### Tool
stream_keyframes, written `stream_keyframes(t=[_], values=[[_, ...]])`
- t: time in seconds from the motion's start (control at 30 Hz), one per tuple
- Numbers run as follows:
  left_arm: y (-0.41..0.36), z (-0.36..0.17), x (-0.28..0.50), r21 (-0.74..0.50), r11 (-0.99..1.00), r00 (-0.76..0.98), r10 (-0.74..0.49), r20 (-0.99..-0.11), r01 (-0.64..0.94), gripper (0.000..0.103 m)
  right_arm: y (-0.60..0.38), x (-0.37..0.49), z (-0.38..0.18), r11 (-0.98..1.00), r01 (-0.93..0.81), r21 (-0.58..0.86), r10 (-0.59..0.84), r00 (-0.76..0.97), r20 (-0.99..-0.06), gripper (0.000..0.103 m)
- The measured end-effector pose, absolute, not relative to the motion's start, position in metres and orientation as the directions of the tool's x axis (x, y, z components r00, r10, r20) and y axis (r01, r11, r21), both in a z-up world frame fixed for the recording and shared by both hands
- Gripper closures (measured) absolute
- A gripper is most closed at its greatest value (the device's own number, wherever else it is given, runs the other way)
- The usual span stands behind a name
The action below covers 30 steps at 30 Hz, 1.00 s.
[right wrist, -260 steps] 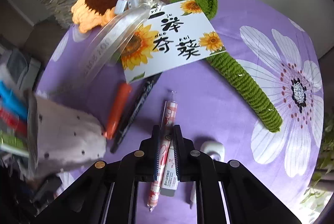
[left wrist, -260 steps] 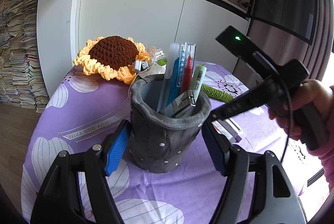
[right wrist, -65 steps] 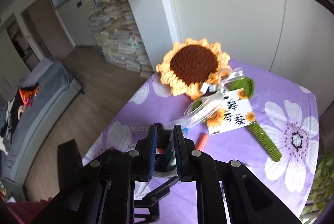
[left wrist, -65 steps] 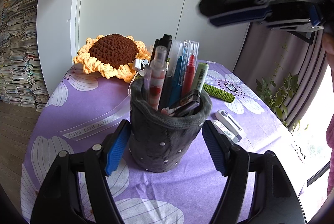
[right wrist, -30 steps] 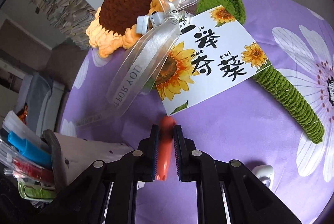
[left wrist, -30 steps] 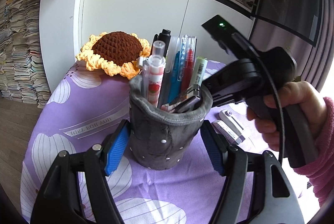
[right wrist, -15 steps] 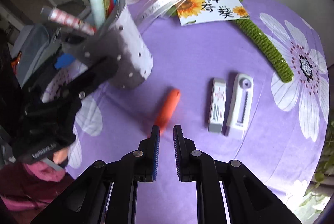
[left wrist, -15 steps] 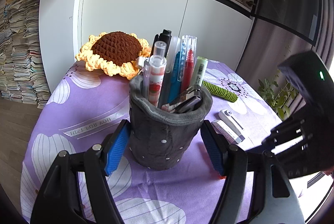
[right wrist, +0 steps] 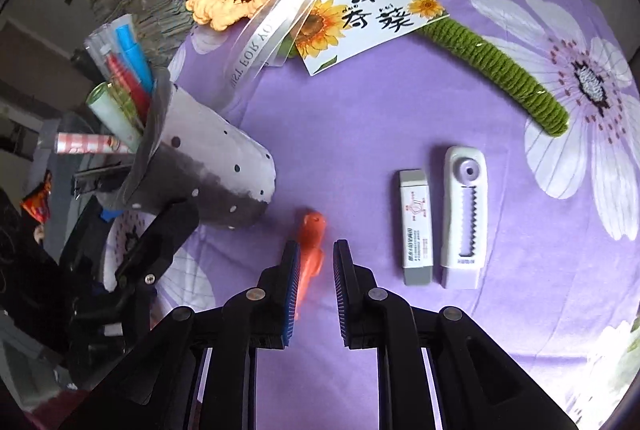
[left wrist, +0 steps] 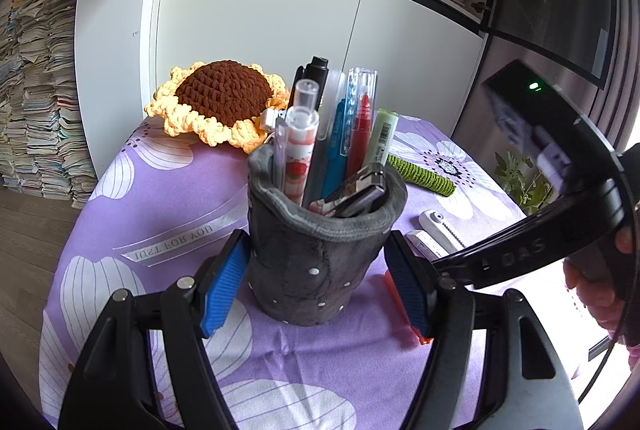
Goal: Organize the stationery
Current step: 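Move the right gripper to the orange highlighter and close on it, then lift the orange highlighter and drop it into the grey cup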
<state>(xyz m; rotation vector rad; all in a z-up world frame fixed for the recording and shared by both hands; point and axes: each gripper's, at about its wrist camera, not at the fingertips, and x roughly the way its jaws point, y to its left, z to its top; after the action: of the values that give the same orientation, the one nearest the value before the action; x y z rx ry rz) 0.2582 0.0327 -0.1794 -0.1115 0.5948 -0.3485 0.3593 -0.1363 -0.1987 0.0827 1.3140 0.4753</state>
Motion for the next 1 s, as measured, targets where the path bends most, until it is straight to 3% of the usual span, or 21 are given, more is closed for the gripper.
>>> stream_keyframes(t=[0.17,0.33,0.43,0.5,0.77,1.0], values=[[0.032,-0.179,0.258,-0.200,0.936,0.772,-0.353,-0.529,0.290,0.035,-0.123,0.364,-0.208,0.903,-0.289,0.319,0.374,0.158,-0.914,0.077],[0.032,-0.179,0.258,-0.201,0.936,0.772,-0.352,-0.529,0.290,0.035,-0.111,0.361,-0.208,0.906,-0.329,0.267,0.338,0.181,-0.924,0.077],[0.032,-0.180,0.258,-0.204,0.935,0.771,-0.354,-0.529,0.290,0.035,-0.101,0.357,-0.208,0.901,-0.371,0.226,0.314,0.195,-0.929,0.087],[0.031,-0.180,0.258,-0.201,0.936,0.771,-0.353,-0.530,0.290,0.035,-0.100,0.352,-0.206,0.898,-0.374,0.231,0.324,0.210,-0.922,0.087],[0.031,-0.180,0.258,-0.200,0.936,0.771,-0.352,-0.530,0.290,0.035,-0.117,0.320,-0.153,0.888,-0.405,0.217,0.370,0.352,-0.860,0.087],[0.031,-0.179,0.258,-0.200,0.936,0.771,-0.352,-0.530,0.290,0.035,-0.128,0.300,-0.089,0.857,-0.452,0.247,0.473,0.501,-0.725,0.087]])
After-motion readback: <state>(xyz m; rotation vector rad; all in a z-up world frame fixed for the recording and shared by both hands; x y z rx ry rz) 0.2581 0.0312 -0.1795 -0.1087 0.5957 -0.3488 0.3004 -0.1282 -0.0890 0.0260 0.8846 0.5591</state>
